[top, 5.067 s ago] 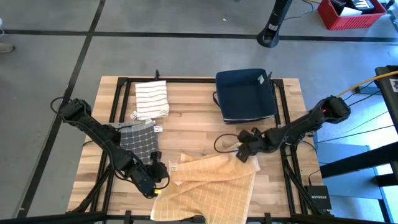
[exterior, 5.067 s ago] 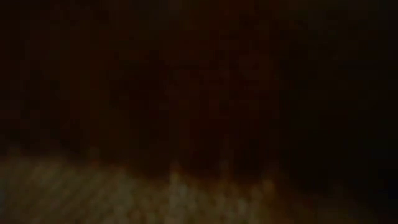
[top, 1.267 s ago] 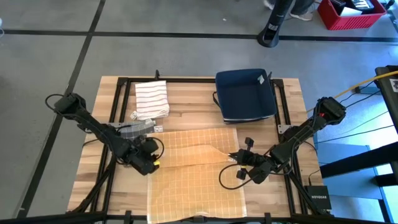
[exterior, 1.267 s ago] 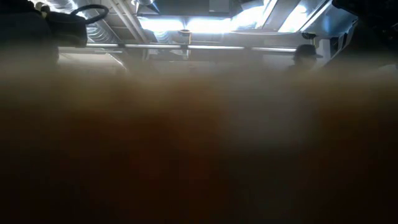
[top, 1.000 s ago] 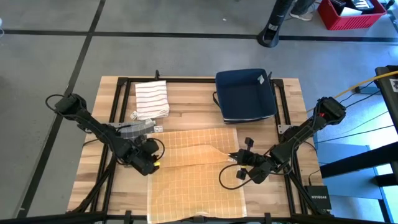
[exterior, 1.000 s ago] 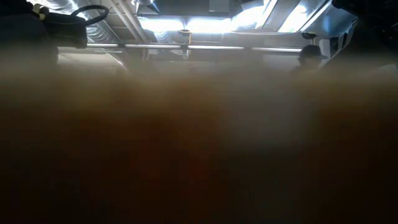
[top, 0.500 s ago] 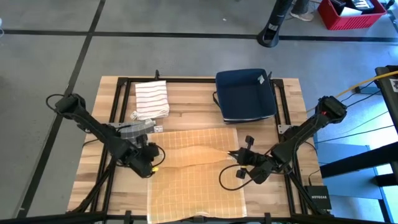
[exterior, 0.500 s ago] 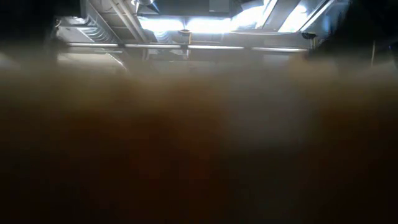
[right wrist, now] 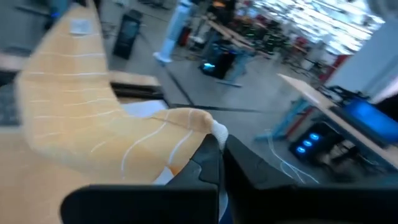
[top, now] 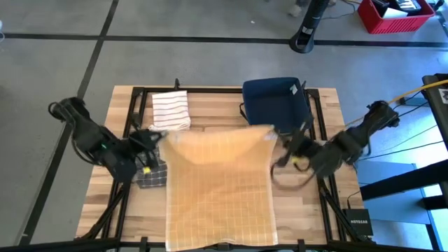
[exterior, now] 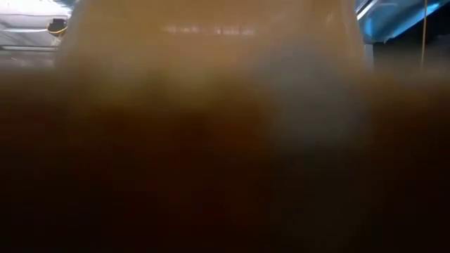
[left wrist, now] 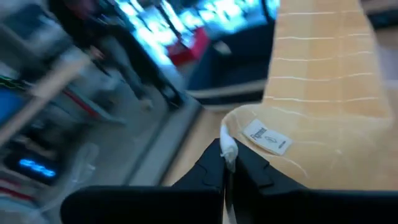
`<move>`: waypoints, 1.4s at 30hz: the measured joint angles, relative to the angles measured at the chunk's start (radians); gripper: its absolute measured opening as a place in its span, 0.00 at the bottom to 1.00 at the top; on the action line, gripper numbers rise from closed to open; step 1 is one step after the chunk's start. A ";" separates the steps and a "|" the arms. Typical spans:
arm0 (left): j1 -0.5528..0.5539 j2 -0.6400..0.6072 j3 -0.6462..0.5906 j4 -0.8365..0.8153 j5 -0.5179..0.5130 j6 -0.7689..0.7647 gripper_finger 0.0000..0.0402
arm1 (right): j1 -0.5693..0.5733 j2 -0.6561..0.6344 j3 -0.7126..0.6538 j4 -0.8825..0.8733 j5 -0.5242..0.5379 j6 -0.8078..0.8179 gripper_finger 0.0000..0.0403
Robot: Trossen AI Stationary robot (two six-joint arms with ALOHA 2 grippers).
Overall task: Fold towel
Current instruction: Fold the orange towel
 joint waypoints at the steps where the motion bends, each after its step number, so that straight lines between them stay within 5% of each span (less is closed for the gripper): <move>1: 0.012 -0.017 0.004 0.002 -0.030 0.025 0.00 | -0.026 -0.010 0.018 0.000 0.000 -0.028 0.03; 6: 0.079 -0.105 0.007 -0.002 -0.126 0.129 0.00 | -0.176 -0.051 0.058 -0.002 -0.029 -0.151 0.03; 15: 0.228 -0.212 0.007 0.003 -0.138 0.331 0.00 | -0.462 -0.069 0.059 0.002 -0.207 -0.284 0.03; 25: 0.346 -0.238 0.007 0.101 -0.146 0.573 0.01 | -0.645 -0.076 0.059 0.095 -0.323 -0.386 0.03; 33: 0.368 -0.240 0.007 0.260 -0.122 0.723 0.00 | -0.680 -0.076 0.059 0.096 -0.350 -0.392 0.03; 42: 0.267 -0.225 -0.021 0.182 0.067 0.513 0.00 | -0.561 -0.095 0.060 -0.200 -0.405 -0.199 0.03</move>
